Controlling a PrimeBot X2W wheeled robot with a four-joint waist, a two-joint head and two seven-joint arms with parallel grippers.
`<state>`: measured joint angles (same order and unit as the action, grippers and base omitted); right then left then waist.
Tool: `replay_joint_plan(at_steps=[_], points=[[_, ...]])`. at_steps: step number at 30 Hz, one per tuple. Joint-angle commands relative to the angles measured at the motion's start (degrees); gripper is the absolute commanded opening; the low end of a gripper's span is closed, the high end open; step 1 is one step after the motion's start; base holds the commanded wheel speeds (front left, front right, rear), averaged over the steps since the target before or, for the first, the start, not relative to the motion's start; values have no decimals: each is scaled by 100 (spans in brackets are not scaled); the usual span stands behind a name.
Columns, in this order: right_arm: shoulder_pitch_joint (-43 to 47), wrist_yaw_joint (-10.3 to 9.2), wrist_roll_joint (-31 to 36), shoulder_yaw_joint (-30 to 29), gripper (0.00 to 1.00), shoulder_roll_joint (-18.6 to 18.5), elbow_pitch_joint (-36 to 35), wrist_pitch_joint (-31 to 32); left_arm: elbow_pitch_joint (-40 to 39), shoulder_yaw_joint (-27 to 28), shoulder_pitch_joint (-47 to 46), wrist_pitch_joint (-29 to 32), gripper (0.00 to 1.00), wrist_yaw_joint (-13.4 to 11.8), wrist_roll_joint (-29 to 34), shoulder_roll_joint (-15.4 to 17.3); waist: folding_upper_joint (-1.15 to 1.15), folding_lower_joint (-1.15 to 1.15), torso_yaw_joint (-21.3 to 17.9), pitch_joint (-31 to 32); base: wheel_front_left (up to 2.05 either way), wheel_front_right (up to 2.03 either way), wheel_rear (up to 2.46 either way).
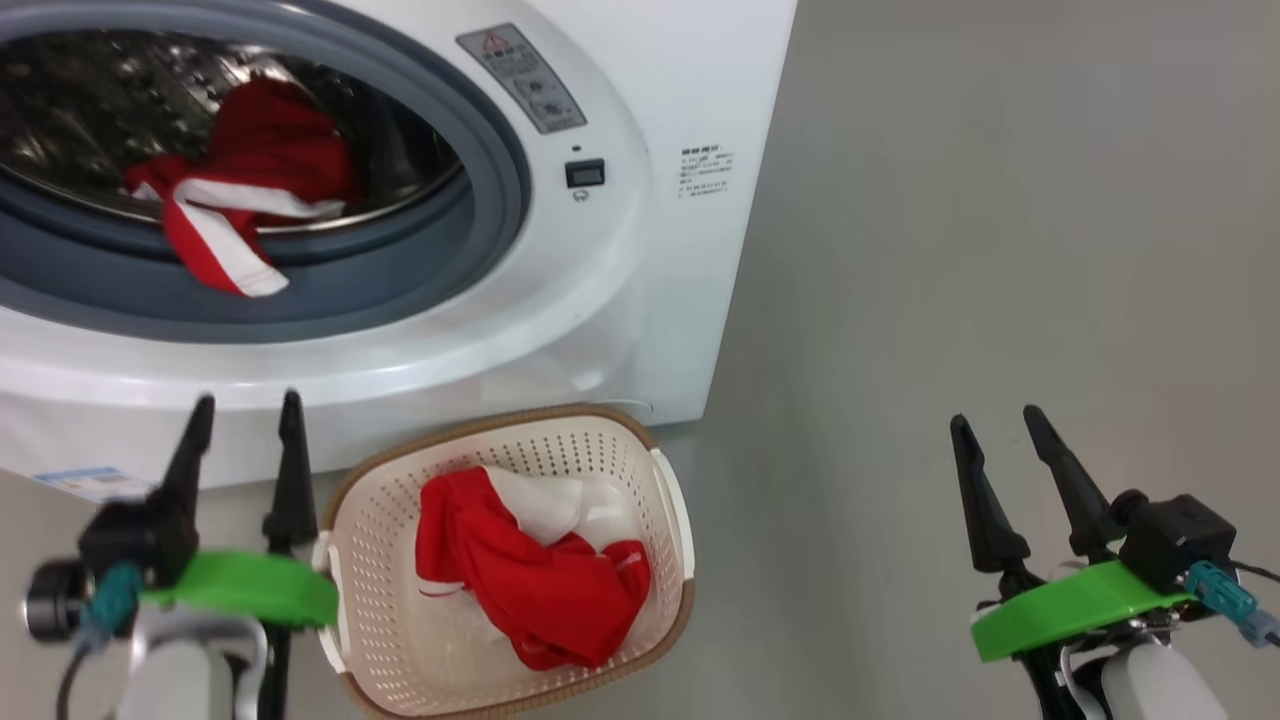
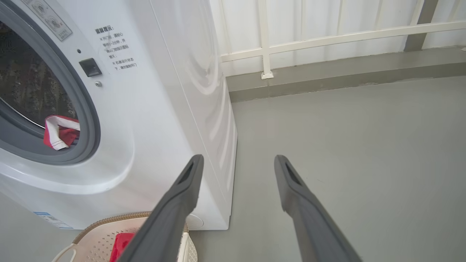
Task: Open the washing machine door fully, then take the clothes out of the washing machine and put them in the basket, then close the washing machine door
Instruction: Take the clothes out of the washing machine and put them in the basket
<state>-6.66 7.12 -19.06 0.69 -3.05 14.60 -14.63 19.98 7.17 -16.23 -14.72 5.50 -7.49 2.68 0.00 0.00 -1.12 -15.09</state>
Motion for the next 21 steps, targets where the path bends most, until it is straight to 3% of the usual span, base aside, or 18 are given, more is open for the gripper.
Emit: replay_joint_plan(at_steps=[1,12,21], points=[[-192,36,0,136,100,-8,-151,-37,243,182,-449,-28,100,-42,99,213,0,0,-68,-259,0,0,0],[-485,36,-87,273,100,14,-151,-37,2524,183,-2500,-28,100,-234,288,848,0,0,-483,-782,0,0,0],[-594,36,-282,450,100,16,-176,-37,3796,142,-3579,-28,100,-619,442,1328,0,0,-837,-1026,0,0,0]])
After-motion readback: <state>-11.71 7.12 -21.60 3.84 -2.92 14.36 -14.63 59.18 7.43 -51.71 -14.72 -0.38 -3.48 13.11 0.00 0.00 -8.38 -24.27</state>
